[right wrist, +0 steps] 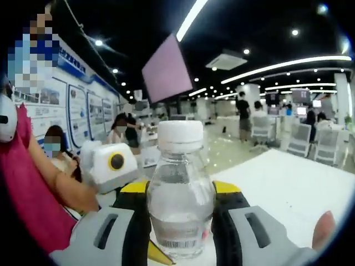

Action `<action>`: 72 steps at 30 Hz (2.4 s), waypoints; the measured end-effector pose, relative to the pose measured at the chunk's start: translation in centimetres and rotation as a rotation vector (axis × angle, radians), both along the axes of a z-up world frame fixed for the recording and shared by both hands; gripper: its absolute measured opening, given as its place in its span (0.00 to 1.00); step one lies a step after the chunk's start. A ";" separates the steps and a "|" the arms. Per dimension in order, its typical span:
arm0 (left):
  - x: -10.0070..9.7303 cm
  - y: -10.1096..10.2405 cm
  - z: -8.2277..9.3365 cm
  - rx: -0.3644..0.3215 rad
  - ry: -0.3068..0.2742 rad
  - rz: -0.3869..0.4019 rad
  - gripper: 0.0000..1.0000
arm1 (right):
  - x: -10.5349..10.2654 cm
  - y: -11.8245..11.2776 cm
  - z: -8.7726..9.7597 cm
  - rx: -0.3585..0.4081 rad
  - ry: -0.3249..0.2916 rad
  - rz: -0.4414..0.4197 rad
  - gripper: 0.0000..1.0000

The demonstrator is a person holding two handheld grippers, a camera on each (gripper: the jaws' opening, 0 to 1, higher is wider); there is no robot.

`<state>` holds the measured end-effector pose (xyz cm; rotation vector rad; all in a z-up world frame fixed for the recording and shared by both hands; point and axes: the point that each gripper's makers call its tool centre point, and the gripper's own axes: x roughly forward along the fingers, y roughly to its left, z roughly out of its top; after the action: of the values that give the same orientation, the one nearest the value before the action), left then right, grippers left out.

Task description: Arrange the tabletop items into an orderly group along one side of the table until the central work area is clear of visible clutter.

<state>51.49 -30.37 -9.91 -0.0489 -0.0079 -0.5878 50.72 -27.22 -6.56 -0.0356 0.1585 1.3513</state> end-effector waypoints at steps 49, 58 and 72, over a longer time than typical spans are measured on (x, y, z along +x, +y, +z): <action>-8.5 -3.8 0.5 -0.011 0.039 -0.690 0.40 | -8.9 0.6 0.9 -0.018 -0.071 0.376 0.53; -8.6 -4.2 0.9 -0.009 0.012 -0.697 0.41 | -9.6 0.4 0.9 -0.013 -0.040 0.407 0.44; -6.0 -3.4 1.1 -0.020 -0.012 -0.575 0.41 | -7.0 0.3 1.1 -0.006 -0.057 0.290 0.42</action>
<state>45.50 -33.79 -8.83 -0.0674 -0.0115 -1.1631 43.68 -26.94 -5.47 -0.1056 0.1115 1.6375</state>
